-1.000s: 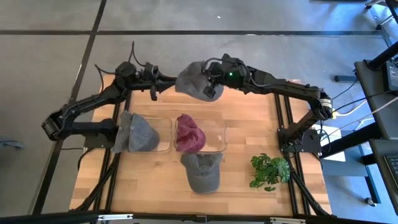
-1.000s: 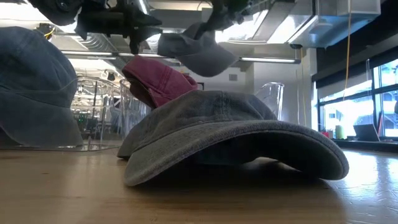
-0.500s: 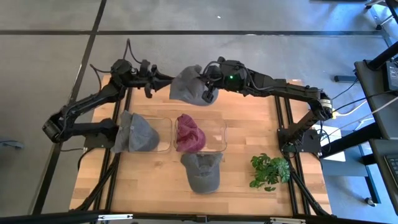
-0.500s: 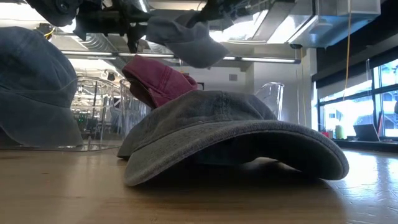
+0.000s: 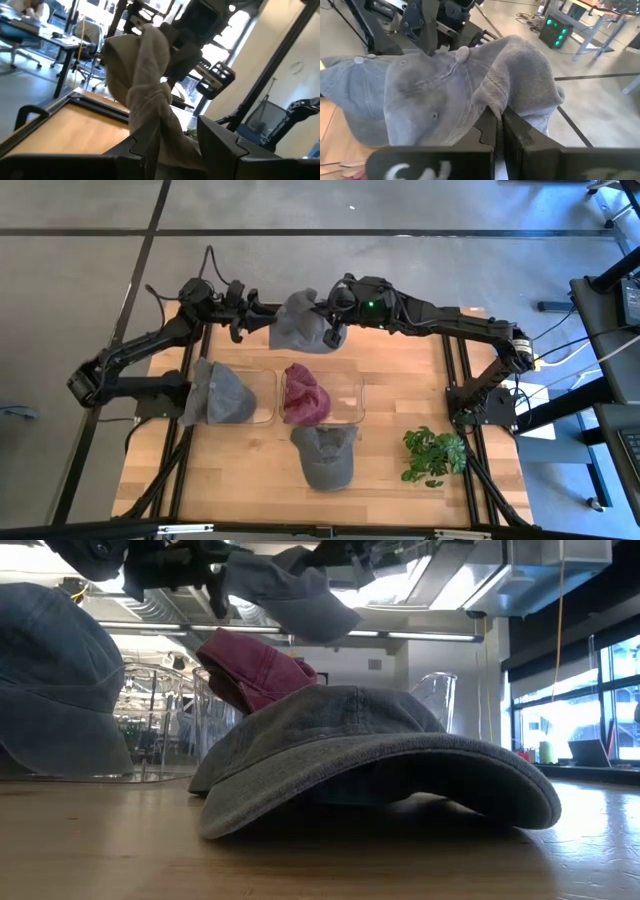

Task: Pick & Place hat
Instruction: Put the top dark blue cap into the left transparent bin

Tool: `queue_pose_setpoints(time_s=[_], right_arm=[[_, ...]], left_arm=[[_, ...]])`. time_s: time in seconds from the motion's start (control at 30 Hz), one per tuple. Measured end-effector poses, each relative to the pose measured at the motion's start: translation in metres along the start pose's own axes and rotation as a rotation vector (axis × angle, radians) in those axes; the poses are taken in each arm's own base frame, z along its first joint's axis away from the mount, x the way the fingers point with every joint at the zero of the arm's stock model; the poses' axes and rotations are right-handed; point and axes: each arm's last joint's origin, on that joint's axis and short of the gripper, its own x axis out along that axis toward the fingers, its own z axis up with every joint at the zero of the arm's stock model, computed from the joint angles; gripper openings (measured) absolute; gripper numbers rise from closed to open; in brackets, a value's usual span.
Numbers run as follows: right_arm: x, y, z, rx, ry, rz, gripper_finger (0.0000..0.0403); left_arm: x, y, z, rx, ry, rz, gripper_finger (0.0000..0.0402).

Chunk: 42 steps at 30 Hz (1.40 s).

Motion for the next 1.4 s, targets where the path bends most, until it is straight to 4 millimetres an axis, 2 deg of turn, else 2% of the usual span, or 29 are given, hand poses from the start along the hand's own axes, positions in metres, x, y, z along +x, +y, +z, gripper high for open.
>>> queue_pose_setpoints(time_s=[0.27,0.57,0.83,1.23,1.4], right_arm=[[0.002,0.007,0.000,0.001,-0.010,0.074,0.0012],[0.000,0.021,0.001,-0.015,-0.002,0.115,0.0012],[-0.001,0.023,0.001,0.012,-0.001,0.120,0.0012],[-0.001,0.023,0.004,0.037,-0.035,0.115,0.0012],[0.000,0.023,0.003,0.039,-0.032,0.115,0.0012]], left_arm=[[0.005,-0.006,-0.002,0.003,0.012,-0.041,0.0123],[0.002,-0.003,-0.001,-0.024,0.011,-0.034,0.0123],[0.001,-0.002,0.000,-0.021,0.019,-0.045,0.0127],[0.001,-0.002,-0.001,-0.024,0.016,-0.030,0.0210],[0.001,-0.002,-0.001,-0.027,0.022,-0.040,0.0221]])
